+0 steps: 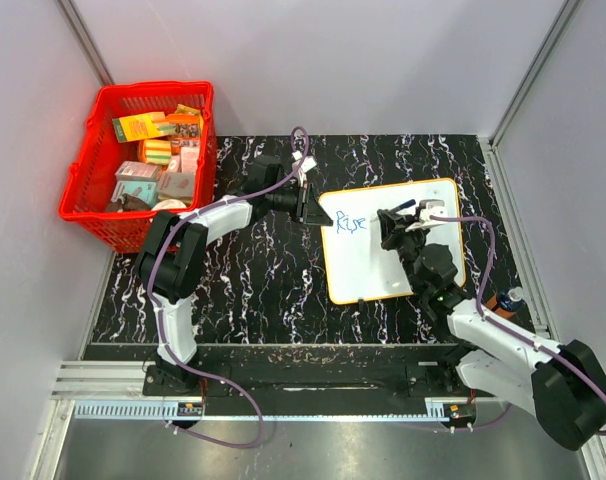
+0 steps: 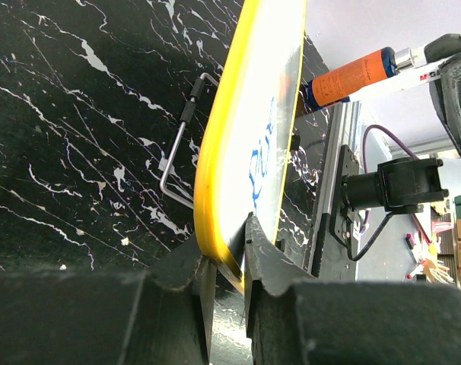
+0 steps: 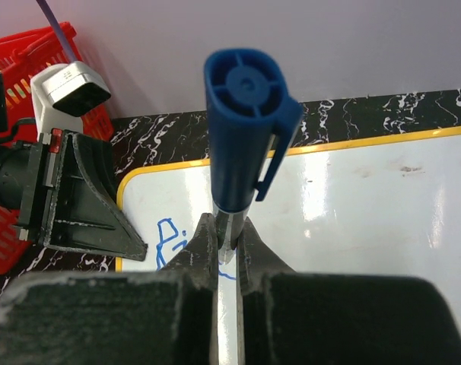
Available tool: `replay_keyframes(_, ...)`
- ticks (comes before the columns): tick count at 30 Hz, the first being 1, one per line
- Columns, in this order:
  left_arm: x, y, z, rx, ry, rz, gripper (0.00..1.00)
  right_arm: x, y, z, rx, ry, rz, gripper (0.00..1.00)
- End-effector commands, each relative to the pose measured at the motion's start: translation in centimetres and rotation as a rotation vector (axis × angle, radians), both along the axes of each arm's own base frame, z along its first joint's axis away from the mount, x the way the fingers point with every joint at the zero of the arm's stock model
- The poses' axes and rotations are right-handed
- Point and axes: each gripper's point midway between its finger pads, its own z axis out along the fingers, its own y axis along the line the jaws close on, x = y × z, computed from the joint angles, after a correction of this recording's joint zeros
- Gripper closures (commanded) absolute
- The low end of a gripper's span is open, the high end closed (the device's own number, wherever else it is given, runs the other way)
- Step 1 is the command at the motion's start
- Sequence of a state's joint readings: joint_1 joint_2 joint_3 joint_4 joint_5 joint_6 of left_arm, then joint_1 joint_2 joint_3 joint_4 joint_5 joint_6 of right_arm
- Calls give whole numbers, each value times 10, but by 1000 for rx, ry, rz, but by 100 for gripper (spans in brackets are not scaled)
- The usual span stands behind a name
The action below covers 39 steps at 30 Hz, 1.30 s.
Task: Write a sentence on the whiteboard
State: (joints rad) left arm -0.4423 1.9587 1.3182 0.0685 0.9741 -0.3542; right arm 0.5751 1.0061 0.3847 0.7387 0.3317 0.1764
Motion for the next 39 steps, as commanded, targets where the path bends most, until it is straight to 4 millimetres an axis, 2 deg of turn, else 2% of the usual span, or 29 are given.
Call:
replay_keyframes(1,10,0,-47,144,-135,19,100,5,-5,7,-17,-8,-33,100)
replay_keyframes(14,8,0,-49,148,-135,13,100,21,0,-24,-48,68,-57,100)
replay_keyframes(21,8,0,-48,149,-140,13,100,16,5,-31,-39,68,-19,100)
replay_keyframes(25,9,2,-50,163,-143,17,100,10,0,-18,-18,31,-24,100)
replay_keyframes(30,11,6,-54,200,-154,17,100,1,-8,14,8,-27,-35,100)
replay_keyframes(34,10,10,-55,232,-169,2,100,-5,-14,21,24,-45,-45,100)
replay_keyframes(39,5,15,-55,269,-199,-70,100,-6,-18,21,14,-41,-60,100)
